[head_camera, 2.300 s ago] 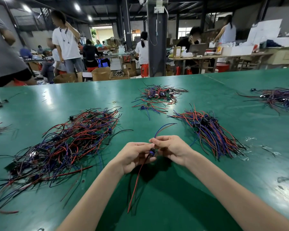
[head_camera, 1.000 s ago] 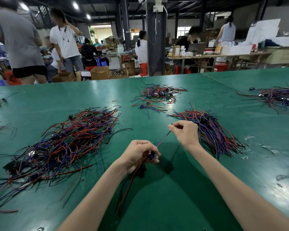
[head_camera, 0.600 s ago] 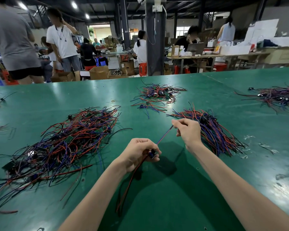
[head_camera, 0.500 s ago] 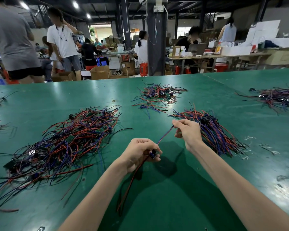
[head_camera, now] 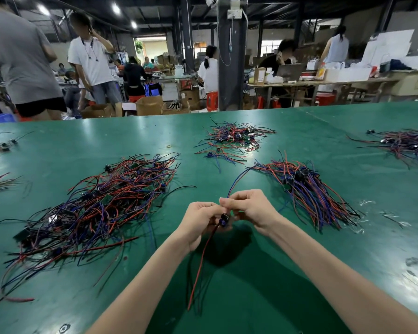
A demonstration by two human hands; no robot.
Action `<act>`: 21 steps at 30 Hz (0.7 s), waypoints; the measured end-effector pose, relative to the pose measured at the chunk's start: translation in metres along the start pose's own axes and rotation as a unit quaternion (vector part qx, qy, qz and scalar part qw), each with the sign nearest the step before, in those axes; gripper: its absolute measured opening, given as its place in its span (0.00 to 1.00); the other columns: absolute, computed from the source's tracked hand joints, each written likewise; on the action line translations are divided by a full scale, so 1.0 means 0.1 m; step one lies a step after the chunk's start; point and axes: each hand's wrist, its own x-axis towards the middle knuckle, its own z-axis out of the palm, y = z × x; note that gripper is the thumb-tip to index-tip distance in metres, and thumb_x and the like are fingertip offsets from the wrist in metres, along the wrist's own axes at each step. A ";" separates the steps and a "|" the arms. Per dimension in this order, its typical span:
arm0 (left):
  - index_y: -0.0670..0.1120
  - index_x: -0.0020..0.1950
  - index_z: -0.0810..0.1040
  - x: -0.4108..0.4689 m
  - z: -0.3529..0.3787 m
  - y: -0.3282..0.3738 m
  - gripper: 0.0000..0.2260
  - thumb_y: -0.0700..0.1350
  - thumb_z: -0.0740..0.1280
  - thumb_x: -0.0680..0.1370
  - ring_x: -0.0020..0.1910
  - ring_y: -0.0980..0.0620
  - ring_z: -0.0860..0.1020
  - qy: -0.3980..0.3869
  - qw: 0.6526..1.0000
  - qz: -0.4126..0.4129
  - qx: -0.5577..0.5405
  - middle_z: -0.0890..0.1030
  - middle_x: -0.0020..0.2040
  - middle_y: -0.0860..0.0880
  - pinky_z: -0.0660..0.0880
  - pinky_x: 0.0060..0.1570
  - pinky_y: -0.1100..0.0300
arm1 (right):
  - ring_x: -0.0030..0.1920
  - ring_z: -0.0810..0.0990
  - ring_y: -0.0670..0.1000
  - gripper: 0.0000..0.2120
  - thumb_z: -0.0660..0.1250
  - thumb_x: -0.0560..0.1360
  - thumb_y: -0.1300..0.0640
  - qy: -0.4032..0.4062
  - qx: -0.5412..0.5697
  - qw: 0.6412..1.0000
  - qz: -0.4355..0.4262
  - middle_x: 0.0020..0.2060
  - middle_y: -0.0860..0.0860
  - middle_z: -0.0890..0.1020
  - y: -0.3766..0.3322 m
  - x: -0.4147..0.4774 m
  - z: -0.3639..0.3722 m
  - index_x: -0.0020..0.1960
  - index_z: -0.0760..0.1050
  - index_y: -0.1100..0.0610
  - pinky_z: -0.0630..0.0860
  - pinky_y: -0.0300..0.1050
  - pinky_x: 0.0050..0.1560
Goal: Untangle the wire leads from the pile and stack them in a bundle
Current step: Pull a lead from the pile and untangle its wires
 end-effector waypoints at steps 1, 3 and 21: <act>0.36 0.35 0.76 0.00 0.01 -0.01 0.09 0.31 0.64 0.75 0.25 0.51 0.76 0.000 1.000 -0.003 0.008 0.75 0.31 0.41 0.78 0.30 0.59 | 0.24 0.67 0.47 0.10 0.75 0.68 0.61 0.026 -0.024 0.999 -0.016 0.27 0.56 0.75 0.01 0.01 -0.01 0.33 0.77 0.64 0.67 0.38 0.26; 0.35 0.34 0.75 0.00 0.02 -0.01 0.09 0.30 0.64 0.75 0.24 0.51 0.75 -0.006 1.000 -0.010 0.017 0.76 0.29 0.41 0.78 0.29 0.59 | 0.23 0.66 0.48 0.11 0.76 0.67 0.59 0.087 -0.079 0.992 -0.043 0.27 0.56 0.76 0.02 0.05 -0.05 0.32 0.78 0.63 0.66 0.39 0.27; 0.36 0.32 0.76 -0.06 0.06 0.00 0.10 0.30 0.63 0.74 0.25 0.51 0.76 -0.055 0.998 -0.027 0.019 0.79 0.30 0.40 0.76 0.28 0.62 | 0.21 0.69 0.45 0.12 0.74 0.71 0.56 0.245 -0.142 0.955 -0.089 0.22 0.46 0.74 0.15 0.32 -0.46 0.32 0.77 0.58 0.67 0.37 0.27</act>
